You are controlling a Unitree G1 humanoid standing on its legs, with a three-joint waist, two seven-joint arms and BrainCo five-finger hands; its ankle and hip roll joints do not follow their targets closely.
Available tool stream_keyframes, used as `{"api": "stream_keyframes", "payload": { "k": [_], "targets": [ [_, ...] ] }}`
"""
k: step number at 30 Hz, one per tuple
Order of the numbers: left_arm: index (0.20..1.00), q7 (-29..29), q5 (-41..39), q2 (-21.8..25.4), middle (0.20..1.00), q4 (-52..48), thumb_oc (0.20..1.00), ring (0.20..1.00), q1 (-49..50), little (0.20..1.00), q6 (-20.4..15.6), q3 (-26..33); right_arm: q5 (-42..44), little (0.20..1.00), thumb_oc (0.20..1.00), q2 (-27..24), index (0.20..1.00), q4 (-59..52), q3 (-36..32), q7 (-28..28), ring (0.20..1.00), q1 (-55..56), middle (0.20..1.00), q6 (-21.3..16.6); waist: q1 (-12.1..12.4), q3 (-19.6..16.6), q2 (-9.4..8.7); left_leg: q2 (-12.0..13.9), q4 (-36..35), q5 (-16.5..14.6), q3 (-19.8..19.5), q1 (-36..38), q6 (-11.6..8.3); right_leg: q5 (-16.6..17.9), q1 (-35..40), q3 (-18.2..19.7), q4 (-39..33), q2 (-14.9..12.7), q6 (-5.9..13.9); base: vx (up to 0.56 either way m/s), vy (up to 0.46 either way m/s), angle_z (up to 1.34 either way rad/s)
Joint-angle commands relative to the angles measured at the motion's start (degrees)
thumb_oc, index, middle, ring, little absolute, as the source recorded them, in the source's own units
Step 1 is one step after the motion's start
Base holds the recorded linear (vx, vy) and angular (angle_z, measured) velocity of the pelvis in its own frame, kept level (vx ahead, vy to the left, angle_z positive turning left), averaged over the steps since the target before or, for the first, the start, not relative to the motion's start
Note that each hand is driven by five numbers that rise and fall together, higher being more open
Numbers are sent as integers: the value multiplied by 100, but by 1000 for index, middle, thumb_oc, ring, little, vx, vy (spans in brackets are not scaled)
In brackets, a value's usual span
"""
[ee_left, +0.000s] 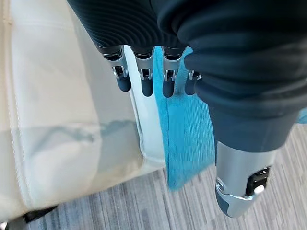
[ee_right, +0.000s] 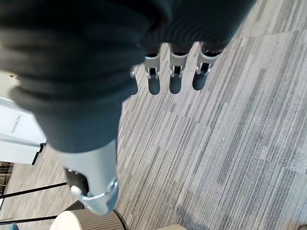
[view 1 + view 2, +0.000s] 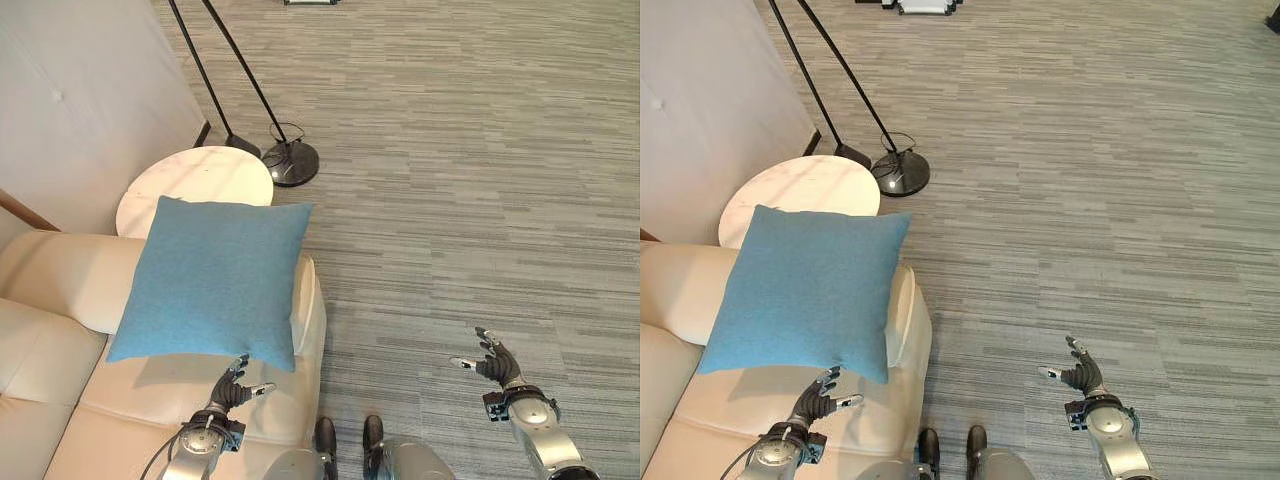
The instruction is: Pick up all the scattered cushions and arrange them neatly on the sofa.
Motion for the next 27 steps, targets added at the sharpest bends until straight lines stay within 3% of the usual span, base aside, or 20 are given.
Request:
{"api": "stream_keyframes", "payload": {
  "k": [1, 2, 5, 8, 10, 12, 13, 14, 15, 19, 20, 21, 22, 24, 27],
  "targets": [
    [1000, 81, -98, 160, 1000, -159, 1000, 1000, 49, 1000, -171, 156, -68, 1000, 1000, -89, 1000, -211, 108, 31, 1000, -45, 1000, -125, 36, -151, -13, 10, 313, -715, -422, 385, -205, 833, 15, -9, -1445, -379, 135, 308, -151, 10],
    [1000, 81, -98, 159, 1000, -159, 1000, 1000, 48, 1000, -171, 156, -68, 1000, 1000, -90, 1000, -211, 108, 31, 1000, -46, 1000, -125, 34, -146, -9, 14, 312, -716, -425, 392, -206, 835, 25, -13, -1451, -377, 135, 407, -224, 1],
    [1000, 152, -85, 153, 1000, -104, 1000, 1000, 27, 1000, -227, 220, -113, 1000, 1000, -145, 1000, -232, 99, 28, 1000, 5, 1000, -108, -175, -99, 68, 108, 128, -937, -734, 867, -396, 1289, -297, 327, -2760, -448, 322, 408, -252, 21],
    [1000, 166, -41, 167, 1000, -186, 1000, 1000, 128, 1000, -279, 264, -242, 1000, 1000, -201, 1000, -344, 102, 120, 1000, 128, 1000, -91, -288, -180, 27, 230, 89, -1019, -973, 1227, -559, 1505, -291, 641, -2811, -487, 371, 453, -358, 68],
    [1000, 201, -146, 107, 1000, -88, 1000, 1000, 158, 1000, -304, 281, -334, 1000, 1000, -256, 1000, -199, 190, 121, 1000, 28, 1000, -129, -250, -211, 69, 403, 468, -643, -1051, 1080, -684, 1566, -242, 589, -2595, -386, 267, 278, -345, 63],
    [1000, 214, -331, 76, 1000, -84, 1000, 1000, 127, 1000, -298, 321, -327, 1000, 1000, -369, 1000, -189, 205, 91, 1000, -61, 1000, -163, -186, -143, 23, 599, 1619, 116, -1047, 360, -821, 1459, -90, 528, -2521, -351, 113, 197, -481, 76],
    [1000, 226, -481, 33, 1000, -127, 1000, 1000, 129, 1000, -303, 333, -247, 1000, 1000, -456, 1000, -174, 170, 21, 1000, -53, 1000, -180, -121, -94, -74, 766, 2361, 341, -757, -183, -790, 1290, 190, 326, -2606, -392, -67, 140, -393, 65],
    [1000, 226, -481, 35, 1000, -127, 1000, 1000, 127, 1000, -303, 335, -247, 1000, 1000, -453, 1000, -172, 171, 21, 1000, -56, 1000, -181, -133, -107, -90, 747, 2355, 361, -764, -206, -787, 1304, 175, 323, -2617, -411, -66, 130, -353, 70],
    [1000, 255, -511, 26, 1000, -101, 1000, 1000, 72, 1000, -316, 340, -182, 1000, 1000, -482, 1000, -131, 135, -9, 1000, -67, 1000, -181, -105, -89, -100, 918, 2387, 371, -477, -314, -770, 1176, 349, 163, -2679, -429, -121, 107, -208, 41],
    [1000, 234, -464, -11, 1000, 80, 1000, 1000, -58, 1000, -312, 304, -125, 1000, 1000, -527, 1000, 65, 49, -89, 1000, -109, 1000, -142, 16, -83, -93, 852, 1930, -52, 442, -647, -737, 994, 852, -468, -2932, -545, -117, 105, -217, 80],
    [1000, 234, -464, -11, 1000, 79, 1000, 1000, -57, 1000, -312, 304, -125, 1000, 1000, -527, 1000, 65, 49, -89, 1000, -109, 1000, -143, 15, -81, -94, 849, 1924, -50, 443, -641, -736, 995, 857, -469, -2935, -547, -116, 133, -176, 91],
    [1000, 206, -420, 12, 1000, 133, 1000, 1000, -65, 1000, -303, 372, -140, 1000, 1000, -513, 1000, 98, -39, -121, 1000, -57, 1000, -118, -4, -179, -38, 1030, 1546, -233, 1251, -503, -870, 823, 1155, -913, -3032, -578, -15, 109, -152, 73],
    [1000, 230, -421, 25, 1000, 189, 1000, 1000, -63, 1000, -295, 408, -75, 1000, 1000, -476, 1000, 76, -105, -122, 1000, -22, 1000, -109, -40, -207, -42, 1102, 1390, -188, 1644, -429, -919, 820, 1226, -1121, -3013, -627, -1, 136, -168, 114],
    [1000, 216, -398, 27, 1000, 264, 1000, 1000, -2, 1000, -271, 470, -18, 1000, 1000, -424, 1000, 34, -205, -122, 1000, 79, 1000, -121, -67, -268, -1, 1044, 1101, -199, 1800, -256, -861, 772, 1382, -1450, -2991, -660, 20, 82, -50, 182],
    [1000, 242, -481, -10, 1000, 454, 1000, 1000, 60, 1000, -225, 613, -118, 1000, 1000, -405, 1000, 162, -132, -84, 1000, 41, 1000, -87, 31, -287, -44, 908, 881, -185, 1580, -205, -803, 743, 1533, -1691, -2922, -684, 34, 70, 26, 67]
  ]
}}
